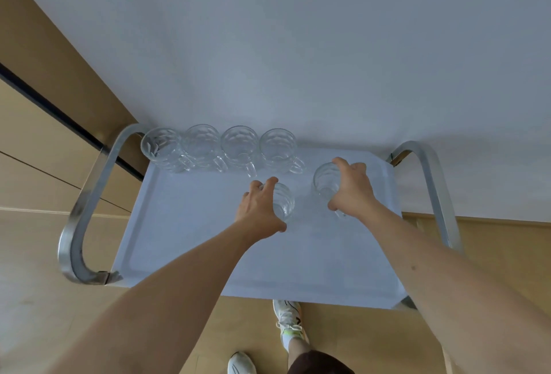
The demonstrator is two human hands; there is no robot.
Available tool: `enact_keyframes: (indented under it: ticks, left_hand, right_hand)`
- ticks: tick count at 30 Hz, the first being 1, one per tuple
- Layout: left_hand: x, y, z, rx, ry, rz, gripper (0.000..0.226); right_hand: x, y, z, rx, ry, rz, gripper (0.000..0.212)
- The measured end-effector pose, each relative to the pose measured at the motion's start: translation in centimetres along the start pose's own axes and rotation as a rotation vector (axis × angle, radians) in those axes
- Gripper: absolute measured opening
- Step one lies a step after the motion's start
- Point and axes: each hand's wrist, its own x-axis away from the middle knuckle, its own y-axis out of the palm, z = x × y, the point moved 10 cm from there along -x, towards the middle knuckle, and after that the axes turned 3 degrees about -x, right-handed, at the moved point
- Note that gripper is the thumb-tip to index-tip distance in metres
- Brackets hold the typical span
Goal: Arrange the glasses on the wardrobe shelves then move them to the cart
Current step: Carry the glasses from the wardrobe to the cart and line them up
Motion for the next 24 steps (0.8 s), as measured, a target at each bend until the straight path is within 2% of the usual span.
enact_keyframes:
  ticks: [6, 10, 24]
  left_hand:
    - [-1.1, 0.2, 0.7, -0.054, 0.013, 0.010, 0.109]
    - [-1.4, 0.3, 0.8, -0.100, 0.014, -0.012, 0.107]
    - [-1.1, 0.1, 0.7, -0.086, -0.013, -0.004, 0.104]
  right_hand:
    - [-4.4, -2.0, -1.2, 0.026, -0.066, 0.010, 0.109]
    - [-6.4, -2.6, -2.5, -0.053, -0.098, 0.015, 0.107]
    - [-8.2, -2.5, -5.2, -0.125, -0.187, 0.032, 0.105]
